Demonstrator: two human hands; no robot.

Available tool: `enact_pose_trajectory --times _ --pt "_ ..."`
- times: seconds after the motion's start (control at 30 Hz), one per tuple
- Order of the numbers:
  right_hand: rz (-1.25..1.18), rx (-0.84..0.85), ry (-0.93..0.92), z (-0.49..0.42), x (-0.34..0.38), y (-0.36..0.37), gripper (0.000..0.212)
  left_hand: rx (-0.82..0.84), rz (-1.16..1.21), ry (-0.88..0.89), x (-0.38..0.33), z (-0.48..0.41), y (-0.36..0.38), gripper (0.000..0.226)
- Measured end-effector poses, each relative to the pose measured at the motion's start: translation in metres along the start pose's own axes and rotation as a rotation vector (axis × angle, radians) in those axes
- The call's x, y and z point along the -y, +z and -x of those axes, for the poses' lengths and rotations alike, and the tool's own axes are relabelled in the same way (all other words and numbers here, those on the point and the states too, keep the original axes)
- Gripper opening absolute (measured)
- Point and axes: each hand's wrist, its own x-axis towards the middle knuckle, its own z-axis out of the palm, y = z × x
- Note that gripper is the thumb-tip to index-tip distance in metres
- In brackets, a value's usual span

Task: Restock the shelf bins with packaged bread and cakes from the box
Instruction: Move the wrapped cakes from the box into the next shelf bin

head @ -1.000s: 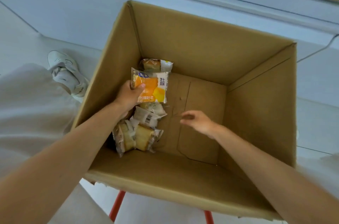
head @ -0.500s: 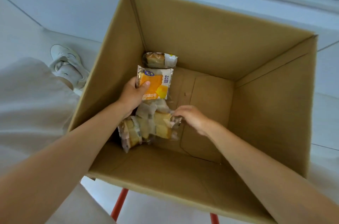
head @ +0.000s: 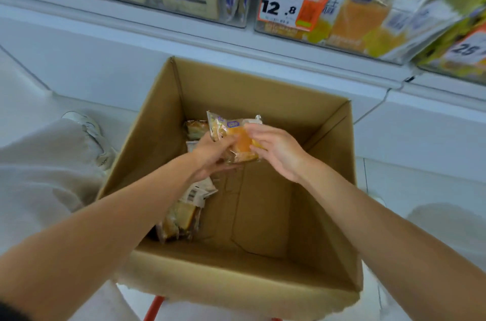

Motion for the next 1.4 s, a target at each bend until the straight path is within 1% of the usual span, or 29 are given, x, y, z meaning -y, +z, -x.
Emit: enact_pose_trajectory --times 0.03,0.07,0.1,0.13,0.17,0.23,0.3,0.33,0.4,0.5,0.53,0.57,0.6,0.63,0.67,0.73,0.77,0.87,0.93,1.0,1.03,1.1,1.13,1.17,1.23,1.3,1.33,1.4 --pt "0.041 -0.099 -0.024 -0.001 0.008 -0.008 0.035 -0.004 0.035 -0.008 -0.005 0.0 -0.002 0.046" --pt "0.136 -0.214 -0.043 0.0 0.016 -0.015 0.04 0.019 0.081 -0.028 -0.011 0.001 -0.004 0.045" --pt "0.225 -0.291 -0.05 0.003 0.021 -0.021 0.05 0.056 0.113 -0.046 -0.017 0.003 -0.006 0.045" --pt "0.269 -0.296 -0.04 0.004 0.024 -0.026 0.059 0.097 0.121 -0.063 -0.022 0.007 -0.007 0.044" --pt "0.258 -0.242 -0.01 0.005 0.025 -0.03 0.062 0.135 0.114 -0.08 -0.028 0.01 -0.007 0.042" --pt "0.168 -0.118 0.076 0.007 0.025 -0.034 0.054 0.215 0.085 -0.098 -0.037 0.017 -0.005 0.039" --pt "0.089 -0.094 0.084 0.007 0.026 -0.033 0.043 0.249 0.041 -0.088 -0.045 0.022 0.001 0.041" --pt "0.058 -0.118 0.053 0.006 0.026 -0.033 0.04 0.218 -0.021 -0.07 -0.048 0.023 0.004 0.043" --pt "0.03 -0.189 -0.028 0.005 0.026 -0.034 0.043 0.099 -0.199 -0.02 -0.054 0.024 0.013 0.053" --pt "0.023 -0.198 -0.057 0.006 0.027 -0.036 0.05 0.001 -0.424 0.042 -0.062 0.025 0.029 0.083" --pt "-0.007 -0.177 -0.051 0.008 0.03 -0.037 0.052 -0.029 -0.501 0.092 -0.065 0.025 0.034 0.085" --pt "-0.063 -0.152 -0.039 0.009 0.034 -0.038 0.055 -0.064 -0.561 0.182 -0.066 0.026 0.038 0.076" --pt "-0.108 -0.121 -0.04 0.012 0.039 -0.039 0.059 -0.102 -0.6 0.301 -0.068 0.027 0.043 0.061" --pt "-0.114 -0.099 -0.068 0.015 0.043 -0.039 0.06 -0.136 -0.625 0.412 -0.07 0.029 0.048 0.047" --pt "-0.071 -0.105 -0.12 0.019 0.047 -0.038 0.057 -0.155 -0.634 0.494 -0.072 0.032 0.054 0.04" --pt "0.023 -0.213 -0.225 0.025 0.053 -0.041 0.039 -0.162 -0.662 0.565 -0.079 0.038 0.066 0.043" --pt "0.028 -0.271 -0.254 0.028 0.057 -0.043 0.035 -0.158 -0.676 0.579 -0.084 0.04 0.071 0.047" --pt "0.01 -0.356 -0.291 0.037 0.077 -0.055 0.031 -0.154 -0.705 0.603 -0.108 0.04 0.083 0.052" --pt "0.025 -0.401 -0.359 0.041 0.097 -0.066 0.026 -0.127 -0.71 0.655 -0.126 0.038 0.096 0.054" --pt "0.045 -0.462 -0.459 0.043 0.123 -0.079 0.027 -0.121 -0.758 0.758 -0.146 0.032 0.112 0.048" --pt "0.053 -0.494 -0.494 0.042 0.137 -0.086 0.028 -0.134 -0.799 0.861 -0.157 0.031 0.121 0.044" --pt "0.048 -0.566 -0.532 0.04 0.167 -0.104 0.03 -0.175 -0.839 1.155 -0.184 0.025 0.139 0.041" --pt "0.034 -0.591 -0.559 0.036 0.18 -0.116 0.031 -0.209 -0.852 1.287 -0.198 0.017 0.145 0.044" --pt "0.014 -0.61 -0.588 0.033 0.193 -0.126 0.032 -0.256 -0.894 1.378 -0.214 0.008 0.151 0.05" --pt "0.0 -0.675 -0.617 0.024 0.217 -0.148 0.039 -0.421 -1.072 1.436 -0.245 -0.016 0.16 0.055" --pt "-0.024 -0.729 -0.622 0.008 0.239 -0.17 0.045 -0.595 -1.351 1.401 -0.269 -0.035 0.167 0.054" --pt "-0.012 -0.744 -0.622 0.001 0.249 -0.179 0.046 -0.65 -1.476 1.371 -0.279 -0.046 0.169 0.057" --pt "0.016 -0.773 -0.635 -0.018 0.265 -0.195 0.035 -0.719 -1.618 1.362 -0.287 -0.058 0.169 0.061"
